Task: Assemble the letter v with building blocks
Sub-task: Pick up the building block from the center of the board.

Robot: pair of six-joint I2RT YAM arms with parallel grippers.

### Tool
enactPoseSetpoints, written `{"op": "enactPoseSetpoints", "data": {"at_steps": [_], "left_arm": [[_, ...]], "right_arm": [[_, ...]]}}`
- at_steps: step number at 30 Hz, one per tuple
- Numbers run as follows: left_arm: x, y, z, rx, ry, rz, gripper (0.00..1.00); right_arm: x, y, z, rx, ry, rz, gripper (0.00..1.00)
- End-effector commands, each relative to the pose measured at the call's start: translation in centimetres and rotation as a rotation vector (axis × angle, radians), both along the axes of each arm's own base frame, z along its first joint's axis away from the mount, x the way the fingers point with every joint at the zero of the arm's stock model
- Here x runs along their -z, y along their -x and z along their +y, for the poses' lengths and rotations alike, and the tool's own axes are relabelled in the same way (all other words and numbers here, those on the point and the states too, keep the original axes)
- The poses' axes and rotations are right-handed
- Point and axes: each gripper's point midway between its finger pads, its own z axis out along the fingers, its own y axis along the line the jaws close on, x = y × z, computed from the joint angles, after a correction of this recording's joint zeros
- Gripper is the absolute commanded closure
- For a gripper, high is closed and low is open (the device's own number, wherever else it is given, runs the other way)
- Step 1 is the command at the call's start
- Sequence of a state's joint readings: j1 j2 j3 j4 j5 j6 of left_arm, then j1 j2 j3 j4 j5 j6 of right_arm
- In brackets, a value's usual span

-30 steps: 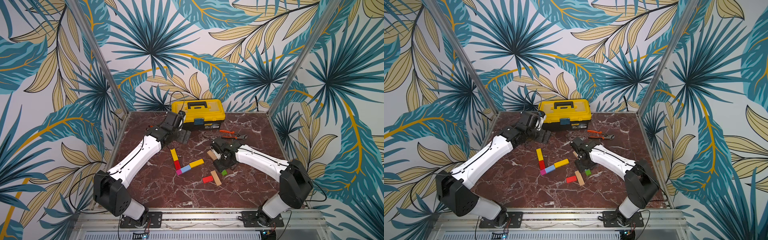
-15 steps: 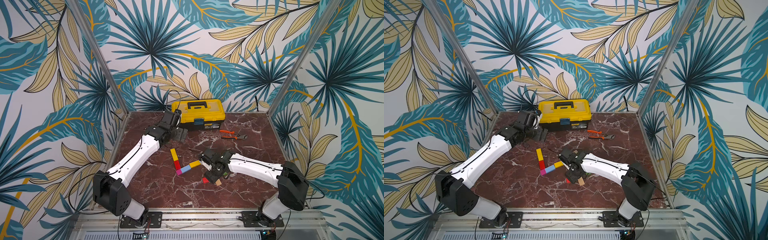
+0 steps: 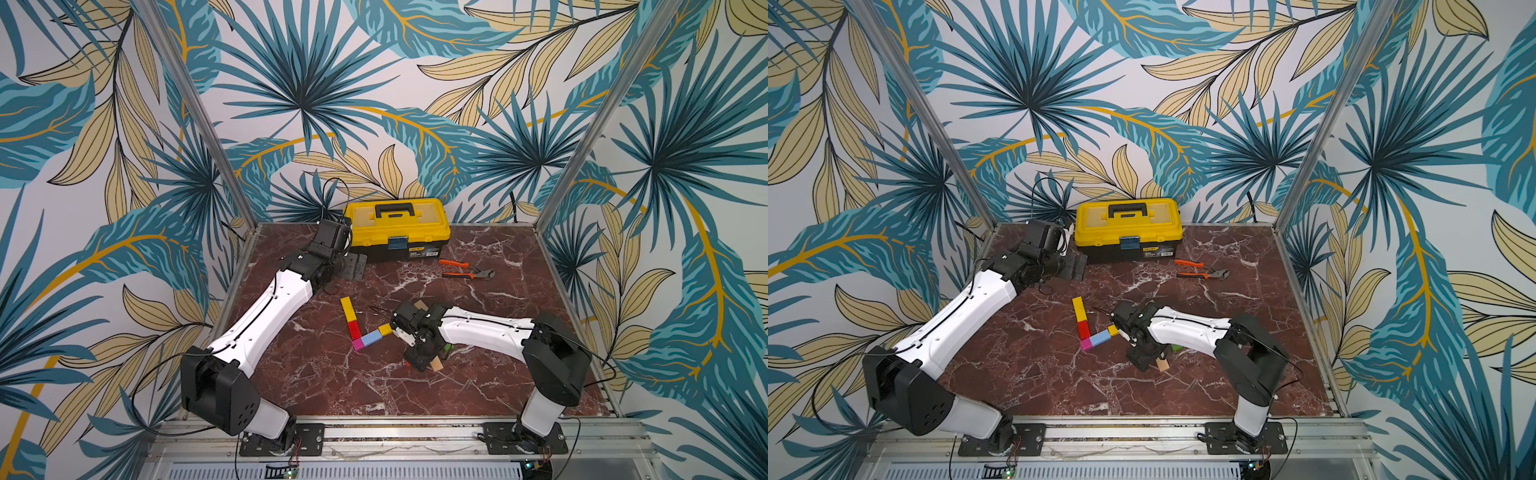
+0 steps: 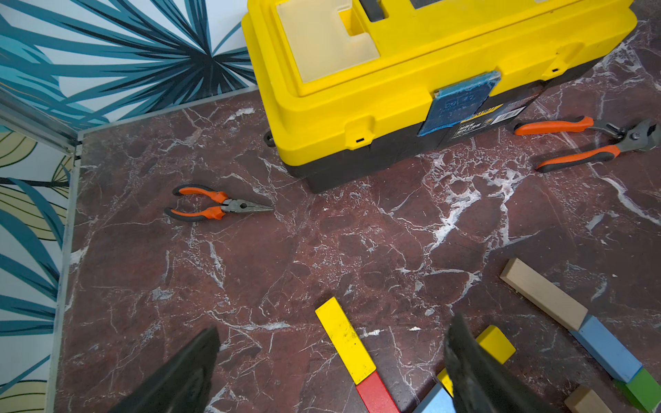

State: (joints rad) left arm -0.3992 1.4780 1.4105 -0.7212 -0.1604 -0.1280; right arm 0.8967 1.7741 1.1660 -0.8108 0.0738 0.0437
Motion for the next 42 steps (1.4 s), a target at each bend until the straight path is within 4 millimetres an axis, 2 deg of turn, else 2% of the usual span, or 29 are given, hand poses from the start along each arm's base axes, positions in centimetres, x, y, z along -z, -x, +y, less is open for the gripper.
{"op": "enactPoseSetpoints", "data": {"at_steps": [1,18,23,30,37,42], "left_arm": [[-0.9,0.1,0.3,-0.009,0.018,-0.028,0.01],[-1.0,0.3,0.3,-0.004,0.020,-0.030,0.01],[-0.9,0.3,0.3,-0.002,0.018,-0.029,0.01],[-0.9,0.2,0.4,-0.004,0.018,-0.029,0.01],[-1.0,0.3,0.4,-0.003,0.018,-0.030,0.01],[-0.9,0.3,0.3,0.000,0.019,-0.029,0.01]], "right_arm": [[0.1,-0.4,0.8,-0.032,-0.002,-0.004,0.32],[2.0,-1.1,1.6,-0.046,0.035,0.029,0.32],[1.2,-0.5,2.3,-0.063,-0.018,0.051,0.33],[-0.6,0.5,1.8,-0.084,-0.047,0.056,0.32],[0.4,0.7,0.5,-0.077,0.021,0.065,0.32],[0.8,1.0,0.4,-0.085,0.022,0.082,0.32]]}}
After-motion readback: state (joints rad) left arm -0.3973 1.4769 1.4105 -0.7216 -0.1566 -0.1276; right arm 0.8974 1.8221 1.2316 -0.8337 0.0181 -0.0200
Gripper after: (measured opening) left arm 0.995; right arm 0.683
